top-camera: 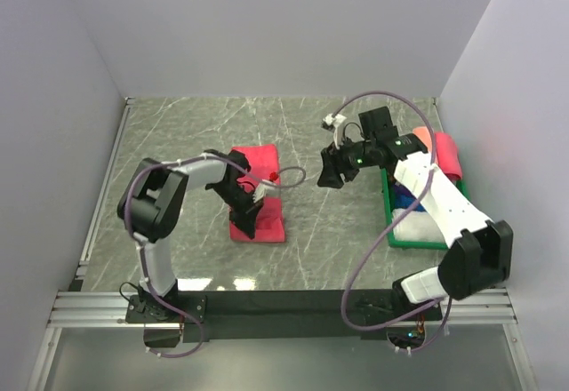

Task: Roll the towels
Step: Roll the towel

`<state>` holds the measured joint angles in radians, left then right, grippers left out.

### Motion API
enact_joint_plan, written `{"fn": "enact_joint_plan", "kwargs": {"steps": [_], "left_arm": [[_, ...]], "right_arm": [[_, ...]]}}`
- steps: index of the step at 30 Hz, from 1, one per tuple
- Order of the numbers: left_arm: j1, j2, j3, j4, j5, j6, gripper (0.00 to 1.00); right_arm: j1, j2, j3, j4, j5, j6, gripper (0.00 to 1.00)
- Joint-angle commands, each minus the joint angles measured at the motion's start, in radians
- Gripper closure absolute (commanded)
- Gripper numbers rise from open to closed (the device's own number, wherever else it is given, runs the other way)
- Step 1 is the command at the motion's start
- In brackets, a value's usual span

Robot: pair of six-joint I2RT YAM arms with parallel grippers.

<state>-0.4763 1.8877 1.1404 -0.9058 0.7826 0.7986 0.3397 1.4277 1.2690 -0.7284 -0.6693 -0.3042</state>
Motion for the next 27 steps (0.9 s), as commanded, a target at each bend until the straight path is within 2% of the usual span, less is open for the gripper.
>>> {"fn": "enact_joint_plan", "kwargs": {"steps": [1, 3, 4, 6, 7, 11, 15, 18, 27], "left_arm": [[0.027, 0.146, 0.030, -0.136, 0.041, 0.076, 0.99], [0.051, 0.200, 0.073, -0.168, 0.046, 0.083, 0.99], [0.057, 0.212, 0.082, -0.174, 0.046, 0.083, 0.99], [0.067, 0.234, 0.097, -0.176, 0.038, 0.079, 0.99], [0.067, 0.240, 0.099, -0.176, 0.030, 0.077, 0.99], [0.067, 0.258, 0.104, -0.162, 0.030, 0.056, 0.99], [0.067, 0.263, 0.088, -0.140, 0.033, 0.034, 0.99], [0.067, 0.254, 0.067, -0.114, 0.029, 0.024, 0.99], [0.079, 0.269, 0.082, -0.105, 0.032, 0.016, 0.98]], "right_arm": [[0.080, -0.079, -0.043, -0.043, 0.060, -0.122, 0.39], [0.161, -0.130, -0.112, 0.009, 0.127, -0.139, 0.39], [0.268, -0.144, -0.141, 0.041, 0.208, -0.139, 0.39], [0.370, -0.164, -0.215, 0.142, 0.270, -0.136, 0.39], [0.460, -0.150, -0.232, 0.182, 0.305, -0.133, 0.38], [0.643, -0.037, -0.250, 0.326, 0.483, -0.139, 0.36], [0.732, 0.059, -0.249, 0.484, 0.589, -0.159, 0.35], [0.760, 0.117, -0.253, 0.540, 0.603, -0.194, 0.34], [0.772, 0.247, -0.293, 0.561, 0.548, -0.251, 0.34]]}}
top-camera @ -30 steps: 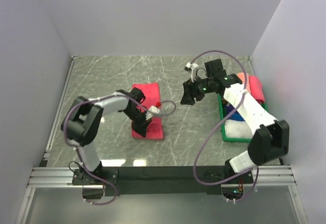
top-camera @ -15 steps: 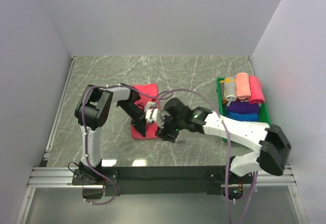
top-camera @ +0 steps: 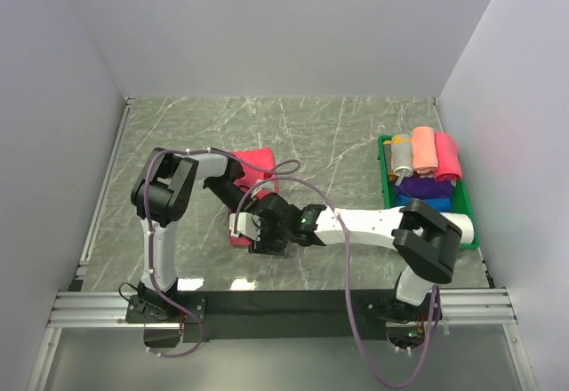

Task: Roll the towels
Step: Roll the towel

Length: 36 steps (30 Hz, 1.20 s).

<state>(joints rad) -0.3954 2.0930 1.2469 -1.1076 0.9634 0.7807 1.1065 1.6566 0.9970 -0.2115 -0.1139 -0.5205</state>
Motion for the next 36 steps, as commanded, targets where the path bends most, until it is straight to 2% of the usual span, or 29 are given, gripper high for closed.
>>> {"fn": "enact_joint_plan", "kwargs": {"steps": [1, 3, 5, 8, 9, 12, 14, 15, 19, 23, 29, 34, 36], "left_arm": [[0.000, 0.065, -0.021, 0.095, -0.147, 0.037, 0.98], [0.001, 0.071, -0.012, 0.092, -0.147, 0.037, 0.98], [0.004, 0.076, -0.010, 0.091, -0.143, 0.038, 0.97], [0.010, 0.062, -0.029, 0.098, -0.135, 0.037, 0.97], [0.013, 0.056, -0.035, 0.106, -0.134, 0.037, 0.97], [0.027, 0.004, -0.058, 0.118, -0.134, 0.032, 0.89], [0.059, -0.061, -0.082, 0.144, -0.112, 0.009, 0.84], [0.073, -0.088, -0.090, 0.150, -0.103, 0.002, 0.76], [0.151, -0.212, -0.132, 0.161, -0.072, -0.014, 0.64], [0.268, -0.322, -0.126, 0.118, -0.052, 0.008, 0.56], [0.464, -0.479, -0.155, 0.048, -0.031, 0.051, 0.51], [0.471, -0.769, -0.291, 0.139, -0.146, 0.101, 0.43], [0.434, -0.910, -0.377, 0.167, -0.227, 0.111, 0.42]], "right_arm": [[0.006, 0.023, -0.026, 0.044, -0.010, -0.038, 0.35], [0.006, 0.045, -0.040, 0.047, -0.009, -0.045, 0.36], [0.004, 0.089, -0.029, 0.034, -0.010, -0.047, 0.43], [-0.003, 0.130, -0.006, -0.006, -0.029, -0.046, 0.68], [-0.010, 0.132, 0.000, -0.032, -0.041, -0.038, 0.82], [-0.052, 0.149, 0.052, -0.135, -0.139, 0.000, 1.00], [-0.089, 0.173, 0.106, -0.201, -0.217, 0.019, 1.00], [-0.118, 0.178, 0.124, -0.265, -0.292, 0.036, 1.00], [-0.161, 0.173, 0.161, -0.357, -0.410, 0.054, 1.00], [-0.181, 0.222, 0.236, -0.463, -0.510, 0.051, 1.00], [-0.252, 0.382, 0.406, -0.652, -0.682, 0.071, 1.00], [-0.296, 0.555, 0.566, -0.776, -0.767, 0.060, 1.00], [-0.312, 0.603, 0.610, -0.839, -0.802, 0.048, 1.00]]}}
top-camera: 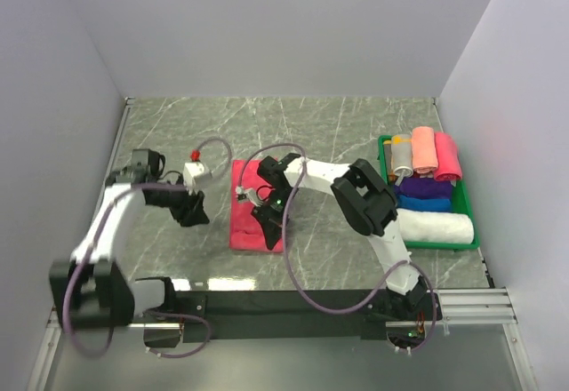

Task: Roll the towels
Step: Roll the towel

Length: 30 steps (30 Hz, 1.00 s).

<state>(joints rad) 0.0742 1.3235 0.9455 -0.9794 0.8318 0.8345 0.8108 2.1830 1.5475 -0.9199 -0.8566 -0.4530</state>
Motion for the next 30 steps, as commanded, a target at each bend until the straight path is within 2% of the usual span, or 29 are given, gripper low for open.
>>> {"fn": "enact_joint_plan", "kwargs": {"steps": [1, 3, 4, 6, 7, 8, 13, 16, 20, 30], "left_arm": [[-0.068, -0.224, -0.106, 0.074, -0.121, 0.051, 0.42], [-0.160, -0.303, -0.187, 0.111, -0.196, 0.046, 0.39], [-0.262, -0.381, -0.214, 0.136, -0.230, 0.023, 0.38], [-0.374, -0.450, -0.284, 0.220, -0.314, 0.003, 0.32], [-0.471, -0.499, -0.318, 0.247, -0.339, -0.023, 0.30], [-0.514, -0.512, -0.329, 0.302, -0.365, -0.038, 0.30], [-0.755, -0.457, -0.321, 0.361, -0.493, -0.060, 0.31], [-0.856, -0.408, -0.312, 0.409, -0.548, -0.054, 0.33], [-0.939, -0.333, -0.327, 0.464, -0.608, -0.012, 0.34], [-0.959, -0.188, -0.375, 0.639, -0.714, 0.011, 0.37]], "right_arm": [[-0.019, 0.118, 0.101, -0.146, -0.067, -0.023, 1.00], [-0.028, 0.183, 0.141, -0.186, -0.073, -0.018, 1.00], [-0.027, 0.208, 0.192, -0.209, -0.073, -0.019, 1.00], [-0.033, 0.283, 0.246, -0.287, -0.084, -0.030, 1.00], [-0.035, 0.303, 0.278, -0.302, -0.105, -0.029, 1.00], [-0.039, 0.319, 0.287, -0.312, -0.114, -0.023, 1.00], [-0.061, 0.383, 0.332, -0.329, -0.145, 0.004, 1.00], [-0.070, 0.422, 0.361, -0.361, -0.183, -0.001, 1.00], [-0.078, 0.445, 0.378, -0.364, -0.208, 0.013, 1.00], [-0.082, 0.454, 0.376, -0.338, -0.248, 0.056, 1.00]]}}
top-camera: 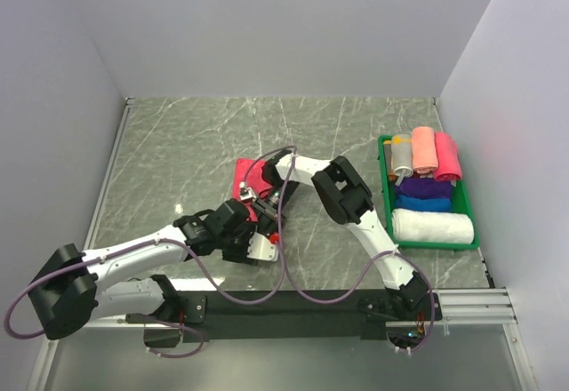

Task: Roll the towels
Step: Roll the towel

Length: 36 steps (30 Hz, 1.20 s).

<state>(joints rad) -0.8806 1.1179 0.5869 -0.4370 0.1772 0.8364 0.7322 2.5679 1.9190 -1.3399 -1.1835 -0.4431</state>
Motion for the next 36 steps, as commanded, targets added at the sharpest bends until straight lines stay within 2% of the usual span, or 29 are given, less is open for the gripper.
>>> {"fn": "enact_joint_plan", "kwargs": {"steps": [1, 4, 5, 10, 12, 16, 22, 23, 26, 32, 36], "left_arm": [[-0.004, 0.031, -0.031, 0.103, -0.061, 0.015, 0.38], [-0.004, 0.068, -0.056, 0.090, -0.058, 0.020, 0.56], [-0.004, 0.077, -0.058, 0.060, -0.051, 0.014, 0.69], [0.051, 0.112, -0.036, -0.058, 0.083, -0.005, 0.90], [0.077, 0.147, -0.016, -0.104, 0.117, -0.006, 0.99], [0.124, 0.203, 0.025, -0.166, 0.208, -0.010, 0.99], [0.233, 0.325, 0.134, -0.296, 0.312, 0.016, 0.99], [0.253, 0.344, 0.154, -0.319, 0.349, 0.036, 0.99], [0.313, 0.434, 0.241, -0.396, 0.383, 0.050, 0.99], [0.399, 0.696, 0.474, -0.521, 0.447, 0.069, 0.99], [0.431, 0.842, 0.597, -0.595, 0.469, 0.069, 0.99]], "right_arm": [[-0.004, 0.069, 0.003, 0.084, 0.068, 0.049, 1.00], [-0.010, 0.057, -0.003, 0.079, 0.053, 0.050, 1.00], [-0.011, 0.037, -0.006, 0.081, 0.050, 0.049, 0.99], [-0.048, -0.101, -0.118, 0.194, 0.053, 0.151, 0.75], [-0.056, -0.158, -0.126, 0.220, 0.082, 0.161, 0.70], [-0.105, -0.241, -0.149, 0.310, 0.143, 0.256, 0.64], [-0.232, -0.452, -0.244, 0.439, 0.321, 0.310, 0.61], [-0.252, -0.557, -0.280, 0.531, 0.335, 0.320, 0.61], [-0.320, -0.804, -0.556, 0.773, 0.415, 0.394, 0.60], [-0.329, -1.118, -0.783, 0.889, 0.556, 0.356, 0.61], [-0.317, -1.233, -0.848, 0.871, 0.622, 0.288, 0.61]]}}
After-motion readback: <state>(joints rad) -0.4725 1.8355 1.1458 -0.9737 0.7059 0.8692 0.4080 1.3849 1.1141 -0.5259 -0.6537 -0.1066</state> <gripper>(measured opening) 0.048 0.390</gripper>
